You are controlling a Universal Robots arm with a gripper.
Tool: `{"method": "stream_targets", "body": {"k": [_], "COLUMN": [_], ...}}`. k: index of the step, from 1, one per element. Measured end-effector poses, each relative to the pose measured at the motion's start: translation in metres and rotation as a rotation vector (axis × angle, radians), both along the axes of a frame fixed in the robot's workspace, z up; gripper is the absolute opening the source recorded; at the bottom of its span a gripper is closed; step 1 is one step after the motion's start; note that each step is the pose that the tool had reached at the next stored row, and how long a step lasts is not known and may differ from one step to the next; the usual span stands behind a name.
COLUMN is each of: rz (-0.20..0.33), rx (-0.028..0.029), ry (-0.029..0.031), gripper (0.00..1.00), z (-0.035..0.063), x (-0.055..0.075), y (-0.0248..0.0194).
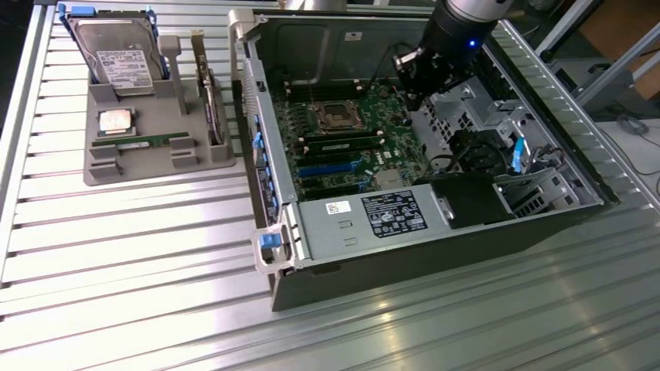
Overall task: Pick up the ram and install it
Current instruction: 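Press down the ram until it locks into place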
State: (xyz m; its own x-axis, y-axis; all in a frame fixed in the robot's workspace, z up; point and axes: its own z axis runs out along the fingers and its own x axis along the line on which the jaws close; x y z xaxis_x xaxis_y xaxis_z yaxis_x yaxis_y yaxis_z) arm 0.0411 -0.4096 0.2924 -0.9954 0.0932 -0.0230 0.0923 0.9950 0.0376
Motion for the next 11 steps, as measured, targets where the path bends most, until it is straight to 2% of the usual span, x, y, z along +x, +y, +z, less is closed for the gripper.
{"method": "stream_targets", "body": {"k": [5, 11], "rz": [-0.068, -0.068], "rx": [-0.0001, 0.0000], "ry": [0.0000, -0.0001], "gripper": [0.11, 0.11], "z": [0.0000, 0.0000], "x": [0.0000, 0.0000], "y": [0.0000, 0.0000]}}
